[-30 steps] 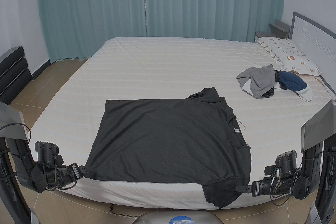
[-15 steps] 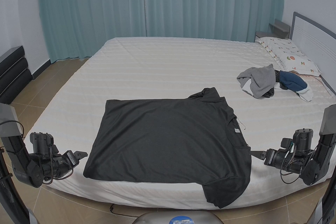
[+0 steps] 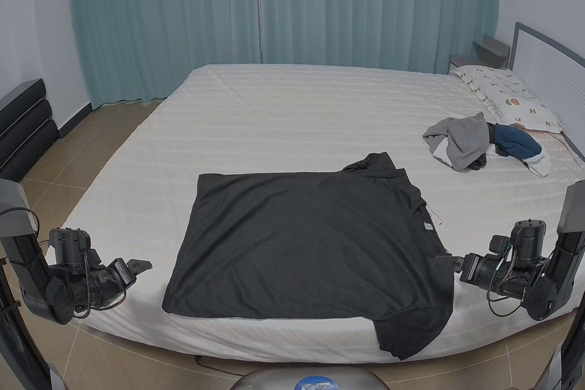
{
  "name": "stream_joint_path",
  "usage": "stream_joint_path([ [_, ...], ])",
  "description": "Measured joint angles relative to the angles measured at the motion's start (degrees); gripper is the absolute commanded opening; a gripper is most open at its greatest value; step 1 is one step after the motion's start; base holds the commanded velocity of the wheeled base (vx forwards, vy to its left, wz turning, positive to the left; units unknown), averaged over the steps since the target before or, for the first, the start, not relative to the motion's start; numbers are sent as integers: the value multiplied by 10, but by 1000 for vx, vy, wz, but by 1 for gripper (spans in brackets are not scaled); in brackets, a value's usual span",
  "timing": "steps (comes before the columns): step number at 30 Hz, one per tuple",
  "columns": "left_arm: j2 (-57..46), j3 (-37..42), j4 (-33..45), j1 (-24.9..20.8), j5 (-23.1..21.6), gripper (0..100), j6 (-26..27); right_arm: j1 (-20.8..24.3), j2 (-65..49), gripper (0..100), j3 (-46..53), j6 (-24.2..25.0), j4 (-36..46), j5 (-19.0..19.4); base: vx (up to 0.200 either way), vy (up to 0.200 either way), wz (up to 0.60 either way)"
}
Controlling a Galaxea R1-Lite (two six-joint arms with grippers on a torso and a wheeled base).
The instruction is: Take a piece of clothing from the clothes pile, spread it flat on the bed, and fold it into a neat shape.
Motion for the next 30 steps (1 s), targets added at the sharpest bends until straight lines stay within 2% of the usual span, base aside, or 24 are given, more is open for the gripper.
stream_joint_path([
  [5, 1, -11, -1, 7, -2, 100, -31, -2, -2, 100, -4, 3, 0, 0, 0, 0, 0],
  [9, 1, -23, -1, 12, -27, 100, -65, -3, -2, 100, -6, 7, 0, 0, 50, 0, 0],
  [17, 3, -24, -3, 14, -34, 100, -67, -2, 0, 100, -7, 8, 1, 0, 200, 0, 0],
  [30, 9, -29, -4, 13, -33, 100, -68, -4, 4, 100, -9, 9, 0, 1, 0, 0, 0],
])
